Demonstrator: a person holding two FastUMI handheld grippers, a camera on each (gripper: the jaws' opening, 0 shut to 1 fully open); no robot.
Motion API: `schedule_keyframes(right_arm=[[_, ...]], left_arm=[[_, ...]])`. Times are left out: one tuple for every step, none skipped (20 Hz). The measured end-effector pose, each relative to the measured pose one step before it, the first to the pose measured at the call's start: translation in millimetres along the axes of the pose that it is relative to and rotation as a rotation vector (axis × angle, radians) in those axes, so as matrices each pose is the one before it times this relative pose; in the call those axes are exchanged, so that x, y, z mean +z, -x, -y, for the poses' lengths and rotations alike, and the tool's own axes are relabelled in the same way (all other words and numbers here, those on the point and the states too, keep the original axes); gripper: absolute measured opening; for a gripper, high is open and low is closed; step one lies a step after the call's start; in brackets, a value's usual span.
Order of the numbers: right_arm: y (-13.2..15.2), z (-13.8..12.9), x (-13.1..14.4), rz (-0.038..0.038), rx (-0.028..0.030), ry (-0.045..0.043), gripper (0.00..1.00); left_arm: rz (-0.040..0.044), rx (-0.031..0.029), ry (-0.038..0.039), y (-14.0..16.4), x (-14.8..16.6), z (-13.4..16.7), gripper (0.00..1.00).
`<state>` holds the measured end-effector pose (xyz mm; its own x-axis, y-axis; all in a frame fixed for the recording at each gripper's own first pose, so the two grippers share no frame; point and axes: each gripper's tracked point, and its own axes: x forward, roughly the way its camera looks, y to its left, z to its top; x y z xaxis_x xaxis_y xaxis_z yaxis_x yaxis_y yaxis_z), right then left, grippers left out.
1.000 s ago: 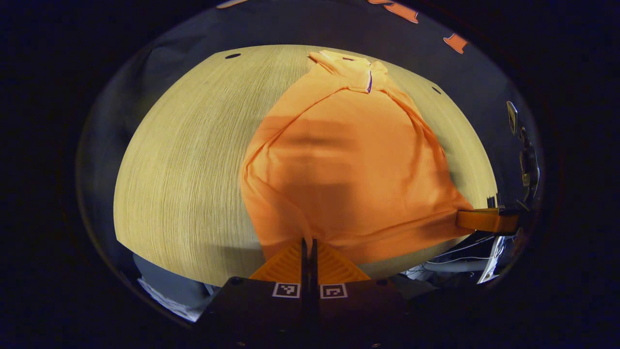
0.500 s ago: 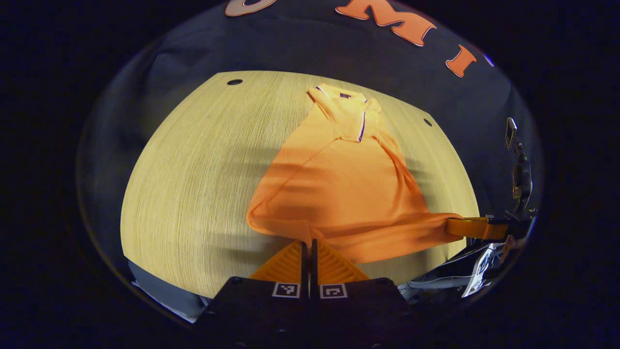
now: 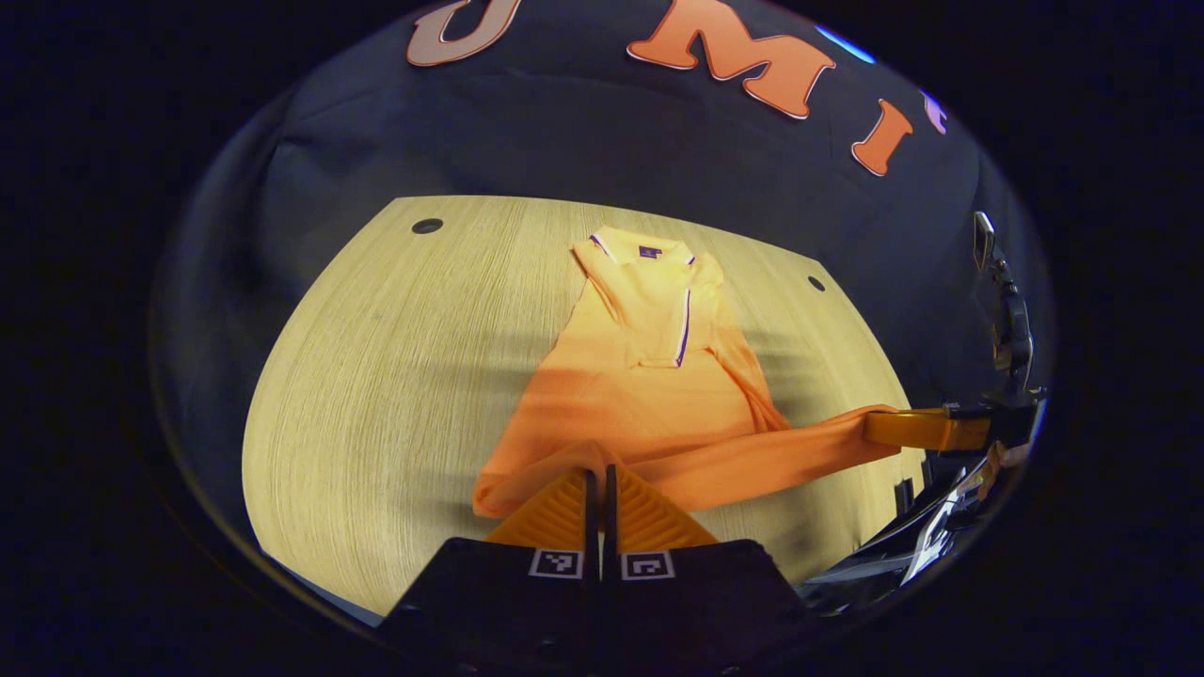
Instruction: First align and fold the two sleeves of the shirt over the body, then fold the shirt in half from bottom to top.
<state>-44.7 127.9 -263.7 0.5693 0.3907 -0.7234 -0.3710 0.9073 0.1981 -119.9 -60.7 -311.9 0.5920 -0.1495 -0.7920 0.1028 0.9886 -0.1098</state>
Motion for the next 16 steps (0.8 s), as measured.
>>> schedule_keyframes(right_arm=[[-3.17, 1.5, 8.64, 0.00803, -0.00375, 0.01104, 0.0], [-3.87, 1.67, 9.61, 0.00795, -0.00291, 0.00991, 0.0], [-3.71, 1.27, 9.21, 0.0064, 0.00192, -0.0011, 0.0], [-4.71, 0.62, 9.83, 0.00535, 0.00579, -0.01041, 0.0], [-3.72, 0.83, 9.19, 0.00788, 0.00187, -0.00771, 0.0], [-3.9, 3.59, 11.68, 0.01418, -0.00513, -0.00093, 0.0], [-3.72, 4.52, 12.68, 0.01668, -0.0097, 0.00521, 0.0], [-3.88, 4.23, 12.32, 0.01195, -0.00874, 0.00801, 0.0], [-2.8, 2.92, 12.5, 0.01331, -0.00453, 0.00318, 0.0], [-4.77, 3.22, 12.91, 0.01016, -0.00278, 0.0049, 0.0], [-4.32, 3.74, 11.7, 0.01004, -0.00648, 0.00611, 0.0], [-5.88, 3.37, 11.57, 0.01067, -0.00695, 0.00728, 0.0], [-6.53, 1.61, 10.83, 0.0094, -0.00399, 0.00612, 0.0], [-7.01, 1.55, 10.13, 0.00755, -0.00358, 0.00345, 0.0], [-8.03, 2.84, 8.58, 0.00445, -0.00311, 0.00159, 0.0], [-8.78, 1.47, 7.87, 0.0031, -0.00195, -0.00136, 0.0]], left_arm=[[0.01237, -0.00321, -0.00442, -3.61, 11.68, 0.32, 0.01], [0.00849, -0.00197, -0.00942, -6.06, 8.64, 1.18, 0.0], [0.01392, -0.00054, -0.00839, -4.25, 8.74, -0.72, 0.0], [0.00953, 0.00182, -0.00499, -5.96, 11.67, -0.68, 0.0], [0.00776, -0.00044, -0.00264, -6.32, 9.78, -0.33, 0.0], [0.01208, 0.0016, -0.00229, -4.42, 8.8, -0.1, 0.0], [0.005, 0.00102, -0.00168, -5.36, 8.07, -1.2, 0.0], [0.00528, -0.00276, -0.00082, -5.31, 7.42, 0.53, 0.01], [0.00451, -0.0049, -0.00238, -4.79, 8.48, -0.37, 0.0], [0.00953, -0.00078, -0.00292, -7.43, 11.06, -0.15, 0.0], [0.00878, 0.0018, -0.00335, -10.55, 10.11, -0.81, 0.0], [0.00693, -0.00248, -0.002, -7.86, 9.37, 0.8, 0.0], [0.00457, -0.00327, -0.00063, -8.18, 7.38, 0.92, 0.0], [0.00557, 0.00008, -0.00386, -9.61, 9.26, -0.62, 0.0], [0.00623, 0.0029, -0.00814, -7.06, 7.5, -1.89, 0.0], [0.01029, 0.00341, -0.00973, -8.6, 10.36, -0.58, 0.0]])
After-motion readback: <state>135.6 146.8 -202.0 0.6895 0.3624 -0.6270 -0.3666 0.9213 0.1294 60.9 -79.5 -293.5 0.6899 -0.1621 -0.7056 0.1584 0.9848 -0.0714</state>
